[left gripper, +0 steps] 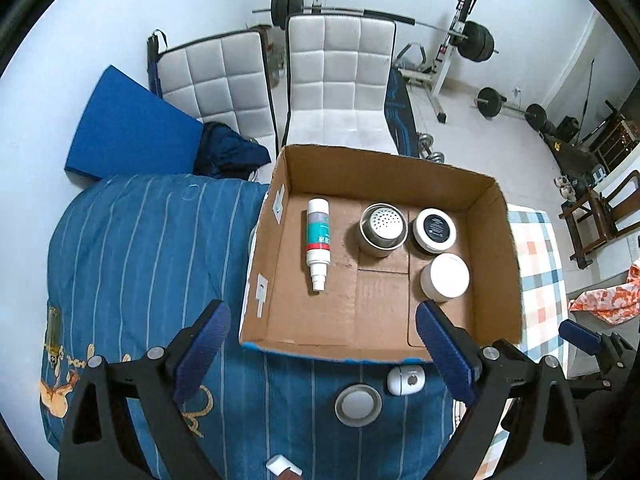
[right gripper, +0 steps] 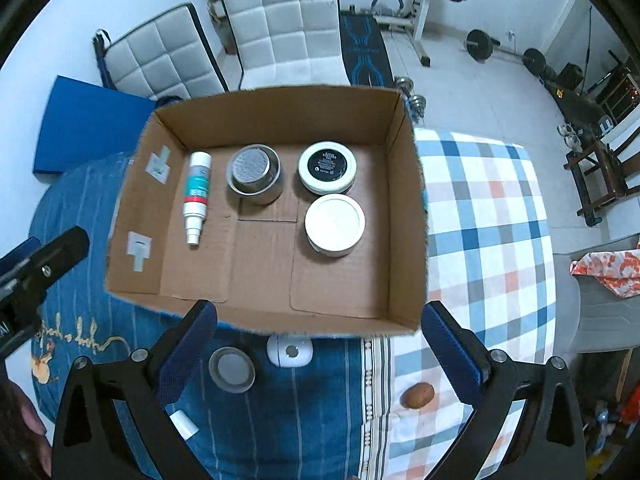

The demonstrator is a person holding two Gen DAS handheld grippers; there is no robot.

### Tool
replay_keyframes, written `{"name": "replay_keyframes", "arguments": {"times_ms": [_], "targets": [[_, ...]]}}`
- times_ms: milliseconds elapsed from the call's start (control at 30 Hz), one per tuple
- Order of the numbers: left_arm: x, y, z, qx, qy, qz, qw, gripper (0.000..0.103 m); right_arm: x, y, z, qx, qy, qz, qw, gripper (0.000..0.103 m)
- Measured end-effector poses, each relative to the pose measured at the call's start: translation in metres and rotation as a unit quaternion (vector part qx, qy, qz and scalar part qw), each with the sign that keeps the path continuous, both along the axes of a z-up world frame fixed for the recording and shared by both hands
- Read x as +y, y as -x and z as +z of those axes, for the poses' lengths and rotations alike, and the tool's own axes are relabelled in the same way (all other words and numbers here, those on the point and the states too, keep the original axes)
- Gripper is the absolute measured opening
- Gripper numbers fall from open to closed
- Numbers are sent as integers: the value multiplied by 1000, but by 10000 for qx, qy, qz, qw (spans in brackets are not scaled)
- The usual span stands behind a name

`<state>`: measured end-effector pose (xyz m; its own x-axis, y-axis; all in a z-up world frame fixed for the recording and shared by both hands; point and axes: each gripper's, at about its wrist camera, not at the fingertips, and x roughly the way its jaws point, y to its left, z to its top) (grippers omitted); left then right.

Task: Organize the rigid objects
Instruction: 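Lift both tools out of the box toward the remaining items, then grasp the metal lid with left tool while right tool grasps the white oval case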

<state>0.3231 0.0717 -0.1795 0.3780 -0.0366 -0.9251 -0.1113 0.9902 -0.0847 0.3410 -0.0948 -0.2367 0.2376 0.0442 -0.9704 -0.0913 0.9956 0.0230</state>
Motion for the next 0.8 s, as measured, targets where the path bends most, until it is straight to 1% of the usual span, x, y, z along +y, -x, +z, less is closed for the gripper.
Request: {"name": "replay_keyframes", "arguments": {"times_ms": [133,233,367,433,467,533,633,700,800], "targets": [[-6,20,14,-106,32,-21,9999,95,-4,18,18,-177,-47,24,9998,103],[-12,29,20,-70,25,-21,10000,95,-7,31,26,-309,-2,65,9995,103],[-16,39,24,-17,122,25,9999,95,-19,41,28,-266,-103,49,9996,103],[-20,44,18,97,135,29,9999,95,-28,45,26,-209,-112,12,9997,103],[-21,47,15,146,142,16,9998,95,-36,48,20,-123,-85,-36,9999,103],[-26,53,-1,358,94,14,9993,95,-50,52,8,36,-52,-116,9999,103],[-32,62,-38,797,98,12,9968,95,-75,59,-22,400,-87,-314,9987,103],[-37,65,-70,1155,101,13,9933,95,-91,66,-48,693,-93,-472,9964,103],[-45,64,-109,1518,81,-40,9884,95,-106,74,-82,1012,-79,-615,9929,103]]}}
